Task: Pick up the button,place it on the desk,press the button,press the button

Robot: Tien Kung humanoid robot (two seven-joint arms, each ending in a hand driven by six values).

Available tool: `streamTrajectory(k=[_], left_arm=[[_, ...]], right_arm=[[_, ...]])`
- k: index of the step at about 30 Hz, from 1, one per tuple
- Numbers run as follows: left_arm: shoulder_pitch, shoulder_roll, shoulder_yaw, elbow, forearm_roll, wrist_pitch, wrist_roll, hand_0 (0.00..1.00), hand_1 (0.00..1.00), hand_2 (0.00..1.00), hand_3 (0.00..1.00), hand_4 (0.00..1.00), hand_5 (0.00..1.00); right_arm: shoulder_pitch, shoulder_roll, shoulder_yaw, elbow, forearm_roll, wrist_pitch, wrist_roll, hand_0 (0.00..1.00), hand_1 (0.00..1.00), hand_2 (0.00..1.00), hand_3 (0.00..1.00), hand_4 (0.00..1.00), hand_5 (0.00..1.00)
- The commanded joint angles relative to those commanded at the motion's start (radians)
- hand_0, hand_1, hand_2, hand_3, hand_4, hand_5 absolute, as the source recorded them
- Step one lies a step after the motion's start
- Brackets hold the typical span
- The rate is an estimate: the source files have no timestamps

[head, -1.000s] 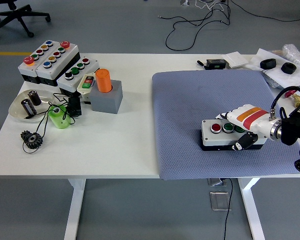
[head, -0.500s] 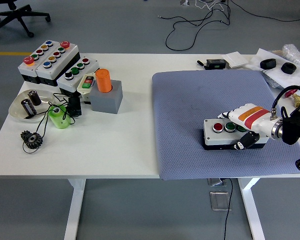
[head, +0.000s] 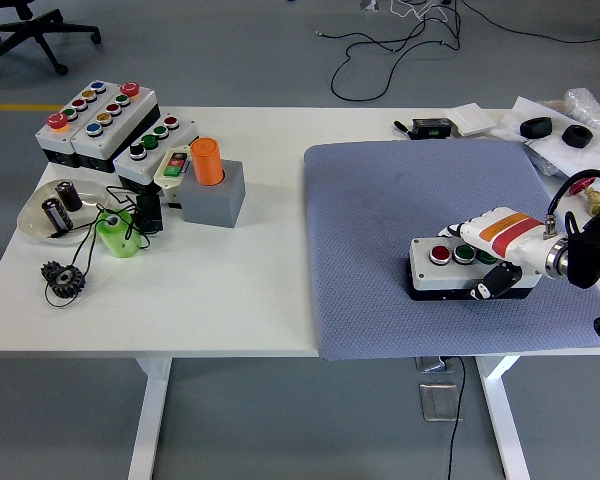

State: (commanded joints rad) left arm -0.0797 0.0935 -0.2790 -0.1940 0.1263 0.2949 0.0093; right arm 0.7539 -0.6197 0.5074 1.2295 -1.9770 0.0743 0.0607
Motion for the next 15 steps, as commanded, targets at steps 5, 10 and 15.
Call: streamTrajectory(k=[5, 10, 15], left_arm=[[-0.004, 0.0, -0.007, 0.0, 0.002, 0.0, 0.0, 0.626, 0.586, 0.566, 0.546, 0.311, 0.998], [-0.005, -0.001, -0.008, 0.0, 0.003, 0.0, 0.0, 0.626, 0.586, 0.566, 0.545, 0.31, 0.998], [-0.003, -0.001, -0.003, 0.0, -0.002, 0.0, -0.001, 0.626, 0.586, 0.564, 0.544, 0.311, 0.998]], right_arm=[[0.003, -0.003, 0.006, 0.002, 0.023, 0.021, -0.003, 0.842, 0.813, 0.887, 0.871, 0.808, 0.091], [0.005, -0.009, 0.011, 0.011, 0.059, 0.043, -0.015, 0.88, 0.87, 0.937, 0.952, 0.815, 0.092], [-0.001, -0.016, 0.019, 0.03, 0.111, 0.035, -0.025, 0.913, 0.917, 0.985, 0.998, 0.822, 0.106]])
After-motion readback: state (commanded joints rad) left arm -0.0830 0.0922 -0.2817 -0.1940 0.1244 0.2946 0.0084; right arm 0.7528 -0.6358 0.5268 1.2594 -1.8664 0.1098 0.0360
